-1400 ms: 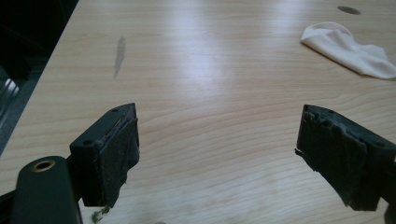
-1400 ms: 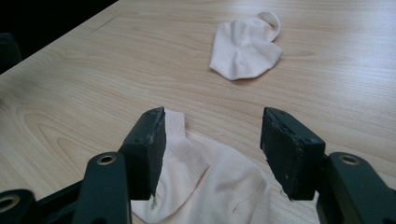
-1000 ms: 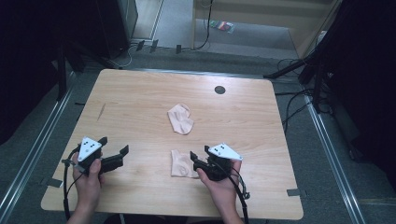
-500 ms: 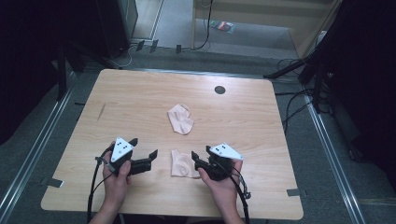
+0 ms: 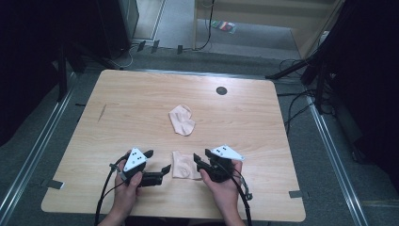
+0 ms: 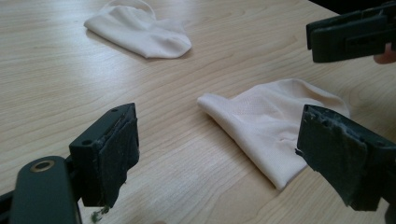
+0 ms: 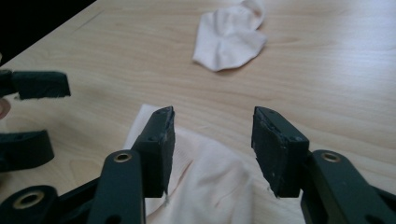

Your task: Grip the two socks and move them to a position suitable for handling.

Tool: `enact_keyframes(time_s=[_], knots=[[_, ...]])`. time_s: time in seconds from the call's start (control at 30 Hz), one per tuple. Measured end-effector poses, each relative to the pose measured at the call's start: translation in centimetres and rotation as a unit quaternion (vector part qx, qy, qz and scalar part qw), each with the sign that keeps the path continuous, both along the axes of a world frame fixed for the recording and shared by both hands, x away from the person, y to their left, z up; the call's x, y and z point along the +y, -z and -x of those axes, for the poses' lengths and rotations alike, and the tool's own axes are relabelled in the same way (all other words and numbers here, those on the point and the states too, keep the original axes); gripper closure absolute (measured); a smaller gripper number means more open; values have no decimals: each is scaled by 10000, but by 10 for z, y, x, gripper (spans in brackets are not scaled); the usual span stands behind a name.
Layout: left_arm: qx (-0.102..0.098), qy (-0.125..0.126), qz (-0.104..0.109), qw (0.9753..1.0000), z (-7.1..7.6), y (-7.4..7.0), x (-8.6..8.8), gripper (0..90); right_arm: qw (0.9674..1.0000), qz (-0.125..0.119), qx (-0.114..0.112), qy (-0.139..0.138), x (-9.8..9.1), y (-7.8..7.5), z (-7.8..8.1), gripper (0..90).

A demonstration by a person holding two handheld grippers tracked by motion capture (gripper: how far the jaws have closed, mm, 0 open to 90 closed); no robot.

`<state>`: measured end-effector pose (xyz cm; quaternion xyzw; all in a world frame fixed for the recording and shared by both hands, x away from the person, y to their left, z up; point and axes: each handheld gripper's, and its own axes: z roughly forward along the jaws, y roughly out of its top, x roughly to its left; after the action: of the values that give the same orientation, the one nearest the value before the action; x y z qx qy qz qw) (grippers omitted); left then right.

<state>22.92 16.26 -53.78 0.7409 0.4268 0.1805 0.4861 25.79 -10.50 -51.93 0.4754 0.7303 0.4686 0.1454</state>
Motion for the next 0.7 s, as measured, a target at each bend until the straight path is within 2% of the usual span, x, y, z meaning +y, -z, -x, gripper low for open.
enact_keyframes(time_s=[0.17,0.23,0.33,0.43,0.53,0.7], knots=[[-12,-18,-55,10000,0,0,1,137,9992,90,281,-267,12,11,3,570],[-24,-24,-67,10000,0,1,1,137,9989,156,339,-276,15,16,3,614],[-26,-23,-70,10000,0,1,1,137,9986,119,445,-247,14,19,2,684],[-14,-19,-87,10000,-1,2,0,137,9987,168,417,-249,14,20,2,721],[-20,-16,-98,9999,-1,2,1,137,9986,198,447,-203,12,21,0,722],[-29,-17,-73,10000,-1,1,2,137,9986,-2,489,-210,4,19,-3,733]])
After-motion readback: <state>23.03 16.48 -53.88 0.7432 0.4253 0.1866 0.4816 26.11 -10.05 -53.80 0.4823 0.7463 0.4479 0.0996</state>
